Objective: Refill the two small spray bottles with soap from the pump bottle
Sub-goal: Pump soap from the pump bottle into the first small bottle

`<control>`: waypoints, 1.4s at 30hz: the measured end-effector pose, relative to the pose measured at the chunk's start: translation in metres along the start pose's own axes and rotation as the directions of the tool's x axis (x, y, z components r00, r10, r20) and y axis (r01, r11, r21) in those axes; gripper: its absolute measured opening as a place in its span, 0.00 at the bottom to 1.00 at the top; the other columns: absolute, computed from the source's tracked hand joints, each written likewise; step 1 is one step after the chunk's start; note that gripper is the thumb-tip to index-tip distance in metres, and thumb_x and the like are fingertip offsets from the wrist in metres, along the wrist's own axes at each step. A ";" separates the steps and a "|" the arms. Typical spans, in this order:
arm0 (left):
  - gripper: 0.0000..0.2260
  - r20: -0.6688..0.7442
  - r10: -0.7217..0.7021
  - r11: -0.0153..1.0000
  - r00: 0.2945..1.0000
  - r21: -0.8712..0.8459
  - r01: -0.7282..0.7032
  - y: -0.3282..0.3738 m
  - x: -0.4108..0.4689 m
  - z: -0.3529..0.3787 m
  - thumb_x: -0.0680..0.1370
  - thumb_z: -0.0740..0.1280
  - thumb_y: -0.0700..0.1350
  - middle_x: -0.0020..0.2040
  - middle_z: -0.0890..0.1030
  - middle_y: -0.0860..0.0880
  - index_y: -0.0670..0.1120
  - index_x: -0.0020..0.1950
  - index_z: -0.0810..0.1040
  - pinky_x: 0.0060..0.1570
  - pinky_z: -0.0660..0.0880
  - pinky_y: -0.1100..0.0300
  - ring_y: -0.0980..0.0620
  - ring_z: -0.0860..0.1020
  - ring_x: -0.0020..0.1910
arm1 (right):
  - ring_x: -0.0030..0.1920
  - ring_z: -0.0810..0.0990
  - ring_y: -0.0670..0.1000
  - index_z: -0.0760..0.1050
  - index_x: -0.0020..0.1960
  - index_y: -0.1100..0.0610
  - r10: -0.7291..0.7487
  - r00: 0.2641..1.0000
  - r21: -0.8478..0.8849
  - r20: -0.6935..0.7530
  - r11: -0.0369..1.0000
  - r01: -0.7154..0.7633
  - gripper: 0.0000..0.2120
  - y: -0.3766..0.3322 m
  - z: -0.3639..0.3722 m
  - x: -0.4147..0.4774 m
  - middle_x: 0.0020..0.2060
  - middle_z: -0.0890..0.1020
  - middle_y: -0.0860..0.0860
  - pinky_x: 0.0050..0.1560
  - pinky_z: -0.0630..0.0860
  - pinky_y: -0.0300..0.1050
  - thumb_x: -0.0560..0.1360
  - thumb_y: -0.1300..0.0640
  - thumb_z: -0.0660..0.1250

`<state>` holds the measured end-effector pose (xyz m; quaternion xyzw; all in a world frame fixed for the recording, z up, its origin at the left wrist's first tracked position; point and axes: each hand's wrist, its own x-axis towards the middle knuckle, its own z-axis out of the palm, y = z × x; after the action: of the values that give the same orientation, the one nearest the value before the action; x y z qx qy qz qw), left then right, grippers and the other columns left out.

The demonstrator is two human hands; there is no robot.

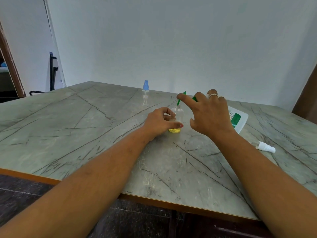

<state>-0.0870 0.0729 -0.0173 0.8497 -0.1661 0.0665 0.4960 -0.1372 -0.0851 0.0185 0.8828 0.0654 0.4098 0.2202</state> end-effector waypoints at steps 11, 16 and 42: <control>0.18 0.003 0.001 1.000 1.000 -0.028 -0.001 -0.001 0.000 -0.001 0.66 0.76 0.53 0.60 0.78 0.51 0.52 0.51 0.74 0.49 0.70 0.64 0.55 0.75 0.50 | 0.53 0.77 0.63 0.53 0.68 0.42 0.020 1.000 0.030 0.021 0.999 -0.020 0.39 -0.004 -0.001 0.001 0.53 0.79 0.54 0.44 0.77 0.53 0.65 0.42 0.71; 0.18 -0.006 0.004 1.000 1.000 -0.015 -0.004 -0.001 0.001 -0.001 0.64 0.76 0.55 0.58 0.78 0.51 0.55 0.48 0.73 0.46 0.69 0.64 0.55 0.75 0.49 | 0.51 0.77 0.63 0.57 0.67 0.42 0.023 1.000 0.018 0.012 1.000 -0.023 0.37 -0.003 -0.001 0.001 0.51 0.80 0.54 0.44 0.77 0.53 0.64 0.43 0.72; 0.21 0.014 0.001 0.999 1.000 0.038 -0.001 0.001 -0.003 -0.003 0.65 0.77 0.51 0.61 0.76 0.50 0.52 0.53 0.73 0.56 0.73 0.58 0.51 0.75 0.56 | 0.52 0.77 0.63 0.50 0.67 0.42 0.036 0.997 0.131 0.072 0.990 -0.045 0.37 -0.004 -0.001 0.000 0.52 0.79 0.54 0.42 0.77 0.52 0.66 0.45 0.70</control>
<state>-0.0895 0.0754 -0.0162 0.8594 -0.1688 0.0638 0.4784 -0.1372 -0.0816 0.0177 0.9102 0.0668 0.3782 0.1550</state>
